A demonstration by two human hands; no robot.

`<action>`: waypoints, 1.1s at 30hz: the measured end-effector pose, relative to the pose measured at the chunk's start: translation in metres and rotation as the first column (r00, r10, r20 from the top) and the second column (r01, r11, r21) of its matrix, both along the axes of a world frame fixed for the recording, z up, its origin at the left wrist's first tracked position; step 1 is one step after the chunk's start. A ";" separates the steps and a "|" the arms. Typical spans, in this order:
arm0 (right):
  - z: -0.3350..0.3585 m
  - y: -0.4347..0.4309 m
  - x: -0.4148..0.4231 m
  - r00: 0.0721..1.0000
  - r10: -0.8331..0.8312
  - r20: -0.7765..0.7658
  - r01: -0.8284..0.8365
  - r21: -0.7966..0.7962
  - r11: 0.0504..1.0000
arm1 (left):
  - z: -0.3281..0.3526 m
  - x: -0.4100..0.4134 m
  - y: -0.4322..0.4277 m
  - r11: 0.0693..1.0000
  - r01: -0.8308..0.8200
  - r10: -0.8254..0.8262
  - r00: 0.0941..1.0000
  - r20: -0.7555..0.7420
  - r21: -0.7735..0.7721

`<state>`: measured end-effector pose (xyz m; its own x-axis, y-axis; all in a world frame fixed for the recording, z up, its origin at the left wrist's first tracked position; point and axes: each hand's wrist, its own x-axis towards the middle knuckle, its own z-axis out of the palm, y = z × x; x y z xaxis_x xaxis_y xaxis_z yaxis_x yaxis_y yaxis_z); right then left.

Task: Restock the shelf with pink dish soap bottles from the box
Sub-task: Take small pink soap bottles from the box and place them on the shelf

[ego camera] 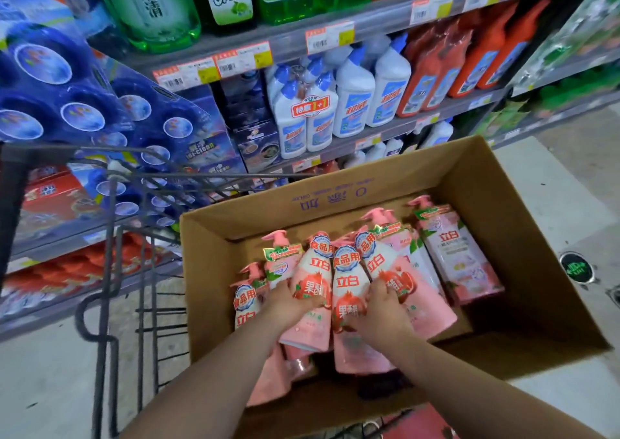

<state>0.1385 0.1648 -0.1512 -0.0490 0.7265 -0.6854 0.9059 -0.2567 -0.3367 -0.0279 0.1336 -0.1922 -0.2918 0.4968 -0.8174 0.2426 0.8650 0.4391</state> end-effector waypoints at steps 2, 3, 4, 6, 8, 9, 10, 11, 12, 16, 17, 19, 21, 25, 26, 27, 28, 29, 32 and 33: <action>-0.004 -0.005 -0.001 0.997 -0.049 -0.067 0.048 -0.018 0.999 | -0.001 -0.008 -0.005 0.998 -0.066 0.067 0.995 0.079 -0.017; -0.007 -0.008 -0.002 0.992 -0.075 -0.100 0.071 -0.039 0.997 | -0.001 -0.012 -0.008 0.995 -0.093 0.095 0.987 0.127 -0.021; -0.008 -0.011 -0.002 0.984 -0.114 -0.134 0.104 -0.073 0.992 | -0.001 -0.015 -0.012 0.994 -0.106 0.109 0.980 0.167 -0.024; -0.011 -0.012 -0.003 0.958 -0.206 -0.201 0.177 -0.153 0.972 | -0.001 -0.018 -0.018 0.992 -0.120 0.123 0.969 0.213 -0.025; -0.015 -0.009 -0.003 0.963 -0.175 -0.204 0.138 -0.186 0.973 | -0.003 -0.019 -0.022 0.992 -0.127 0.127 0.965 0.228 -0.012; -0.016 -0.007 -0.003 0.972 -0.136 -0.189 0.099 -0.194 0.976 | -0.004 -0.019 -0.022 0.992 -0.125 0.123 0.965 0.232 -0.006; -0.016 -0.004 -0.003 0.977 -0.116 -0.180 0.078 -0.203 0.976 | -0.003 -0.019 -0.023 0.992 -0.126 0.123 0.963 0.238 -0.004; -0.017 -0.003 -0.003 0.975 -0.120 -0.186 0.078 -0.218 0.973 | -0.003 -0.018 -0.023 0.991 -0.132 0.129 0.960 0.249 -0.005; -0.018 -0.002 -0.003 0.970 -0.137 -0.200 0.088 -0.236 0.968 | -0.001 -0.019 -0.024 0.989 -0.145 0.141 0.955 0.260 -0.004; -0.016 -0.003 0.006 0.924 -0.237 -0.301 0.156 -0.271 0.950 | 0.003 -0.020 -0.028 0.972 -0.235 0.218 0.933 0.286 0.026; -0.013 -0.003 0.009 0.908 -0.253 -0.333 0.164 -0.273 0.948 | 0.005 -0.020 -0.030 0.966 -0.257 0.236 0.925 0.299 0.032; -0.005 -0.002 0.015 0.879 -0.269 -0.394 0.164 -0.280 0.946 | 0.010 -0.018 -0.034 0.951 -0.307 0.275 0.903 0.329 0.047; 0.005 0.003 0.019 0.853 -0.269 -0.447 0.159 -0.269 0.950 | 0.018 -0.015 -0.039 0.934 -0.348 0.301 0.891 0.340 0.085; 0.033 0.012 0.022 0.829 -0.228 -0.510 0.137 -0.210 0.968 | 0.047 -0.006 -0.045 0.900 -0.408 0.339 0.876 0.342 0.153; 0.041 0.014 0.023 0.815 -0.231 -0.532 0.135 -0.213 0.968 | 0.056 -0.003 -0.046 0.890 -0.421 0.348 0.876 0.335 0.177; 0.048 0.016 0.024 0.800 -0.229 -0.554 0.128 -0.216 0.968 | 0.066 0.000 -0.049 0.875 -0.439 0.360 0.871 0.335 0.202; 0.056 0.017 0.025 0.787 -0.222 -0.576 0.117 -0.214 0.970 | 0.077 0.004 -0.052 0.856 -0.464 0.376 0.862 0.340 0.229; 0.064 0.018 0.025 0.773 -0.208 -0.600 0.102 -0.206 0.973 | 0.088 0.008 -0.056 0.836 -0.484 0.390 0.855 0.341 0.257; 0.088 0.014 0.028 0.734 -0.136 -0.665 0.063 -0.132 0.989 | 0.117 0.019 -0.072 0.792 -0.508 0.422 0.857 0.295 0.340; 0.097 0.012 0.029 0.720 -0.114 -0.684 0.054 -0.109 0.993 | 0.126 0.023 -0.078 0.771 -0.518 0.442 0.854 0.275 0.369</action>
